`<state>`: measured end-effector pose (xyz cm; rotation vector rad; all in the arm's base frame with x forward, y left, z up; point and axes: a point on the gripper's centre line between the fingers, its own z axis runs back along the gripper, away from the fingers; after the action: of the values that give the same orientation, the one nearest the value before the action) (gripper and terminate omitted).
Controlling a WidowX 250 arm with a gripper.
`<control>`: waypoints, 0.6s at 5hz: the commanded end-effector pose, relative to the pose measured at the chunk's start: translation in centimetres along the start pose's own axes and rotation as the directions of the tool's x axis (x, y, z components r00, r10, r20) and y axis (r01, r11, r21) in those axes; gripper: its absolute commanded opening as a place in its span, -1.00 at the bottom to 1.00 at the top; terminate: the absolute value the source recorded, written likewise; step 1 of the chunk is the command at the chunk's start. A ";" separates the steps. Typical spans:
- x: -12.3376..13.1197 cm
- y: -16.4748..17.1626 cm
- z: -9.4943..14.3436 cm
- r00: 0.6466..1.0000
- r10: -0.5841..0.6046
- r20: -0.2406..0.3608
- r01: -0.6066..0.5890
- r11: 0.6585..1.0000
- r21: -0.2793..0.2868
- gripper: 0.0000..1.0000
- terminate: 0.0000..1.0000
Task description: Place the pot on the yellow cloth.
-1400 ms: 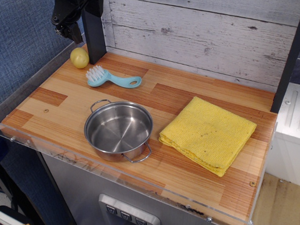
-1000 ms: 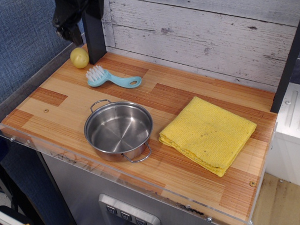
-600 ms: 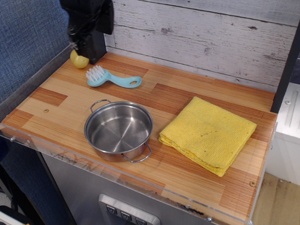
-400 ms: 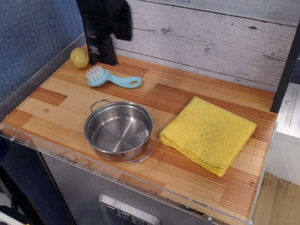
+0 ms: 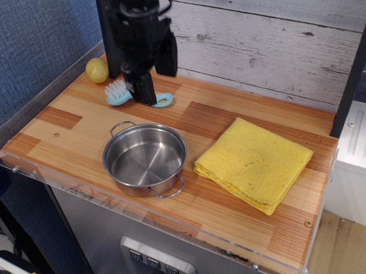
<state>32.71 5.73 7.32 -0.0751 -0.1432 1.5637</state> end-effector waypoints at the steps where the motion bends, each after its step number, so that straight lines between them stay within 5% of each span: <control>1: 0.0 1.2 -0.3 0.995 -0.095 0.038 0.094 0.995 0.023 1.00 -1.00; 3: -0.5 3.7 -2.1 0.980 -0.190 0.066 0.188 0.981 0.046 1.00 -1.00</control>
<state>28.83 5.13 2.85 0.0547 -0.1185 1.3835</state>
